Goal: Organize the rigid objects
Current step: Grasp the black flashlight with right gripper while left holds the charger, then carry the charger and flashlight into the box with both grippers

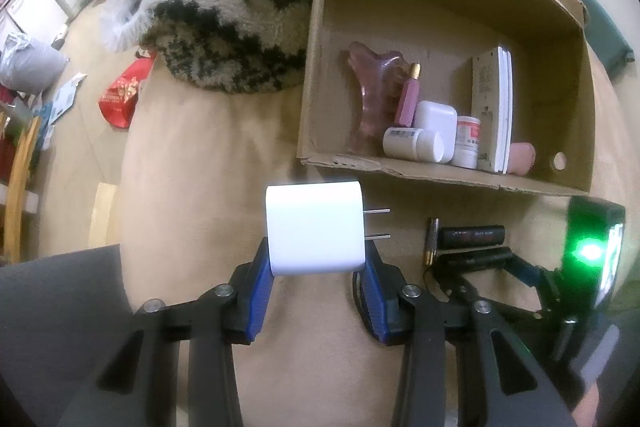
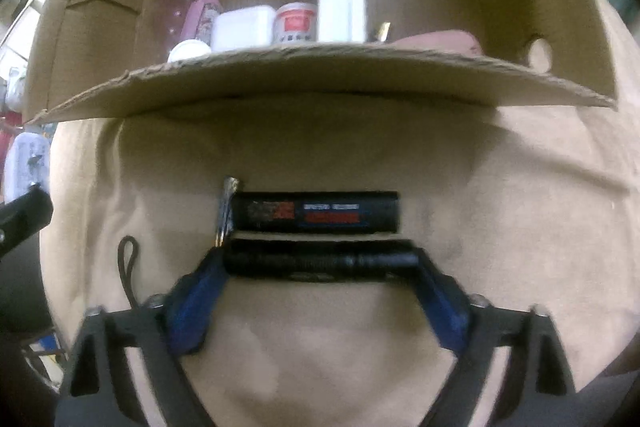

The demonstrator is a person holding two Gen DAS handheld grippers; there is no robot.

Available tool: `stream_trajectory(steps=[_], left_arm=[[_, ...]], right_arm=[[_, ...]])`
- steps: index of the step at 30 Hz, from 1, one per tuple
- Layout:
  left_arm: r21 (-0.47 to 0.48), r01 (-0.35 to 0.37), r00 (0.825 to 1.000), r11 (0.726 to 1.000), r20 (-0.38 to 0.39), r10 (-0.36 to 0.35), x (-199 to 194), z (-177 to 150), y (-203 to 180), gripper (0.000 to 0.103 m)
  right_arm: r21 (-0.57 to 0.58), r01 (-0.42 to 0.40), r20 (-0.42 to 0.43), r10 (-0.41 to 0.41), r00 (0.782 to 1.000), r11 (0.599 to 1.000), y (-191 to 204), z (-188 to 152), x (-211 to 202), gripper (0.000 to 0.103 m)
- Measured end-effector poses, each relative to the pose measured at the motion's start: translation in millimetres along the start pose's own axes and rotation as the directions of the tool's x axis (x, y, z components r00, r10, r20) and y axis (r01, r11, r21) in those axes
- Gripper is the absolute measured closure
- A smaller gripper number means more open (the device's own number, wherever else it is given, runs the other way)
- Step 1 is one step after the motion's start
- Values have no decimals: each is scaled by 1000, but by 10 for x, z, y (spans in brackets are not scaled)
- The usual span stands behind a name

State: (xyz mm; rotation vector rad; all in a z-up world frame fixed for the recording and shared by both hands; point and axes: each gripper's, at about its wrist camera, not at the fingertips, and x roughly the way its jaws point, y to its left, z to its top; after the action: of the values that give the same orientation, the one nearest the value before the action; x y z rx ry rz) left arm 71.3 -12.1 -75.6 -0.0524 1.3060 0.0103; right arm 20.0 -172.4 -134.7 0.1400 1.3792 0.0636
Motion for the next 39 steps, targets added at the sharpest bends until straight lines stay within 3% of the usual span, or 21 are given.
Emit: stream_trajectory(steps=[7, 14, 23, 27, 33, 39], left_arm=[[-9, -4, 1000, 1000, 7, 4, -13, 8, 26, 65], [-23, -5, 999, 1000, 41, 6, -122, 7, 69, 65], [-26, 11, 991, 1000, 132, -8, -434, 53, 85, 65], [-22, 28, 989, 999, 142, -25, -545, 127, 63, 65], [12, 40, 984, 999, 176, -41, -690, 315, -84, 65], [53, 33, 977, 998, 209, -43, -744, 571, -264, 65]], right_arm=[[37, -101, 13, 101, 995, 994, -179, -93, -283, 10], [30, -177, 99, 173, 980, 984, -302, -174, -863, 10], [-15, -298, 243, 292, 925, 955, -462, -16, -1578, 10], [-51, -325, 303, 325, 896, 944, -440, 214, -1923, 10], [-114, -293, 388, 314, 866, 949, -368, 482, -2290, 10], [-113, -293, 431, 312, 847, 950, -379, 795, -2303, 10]])
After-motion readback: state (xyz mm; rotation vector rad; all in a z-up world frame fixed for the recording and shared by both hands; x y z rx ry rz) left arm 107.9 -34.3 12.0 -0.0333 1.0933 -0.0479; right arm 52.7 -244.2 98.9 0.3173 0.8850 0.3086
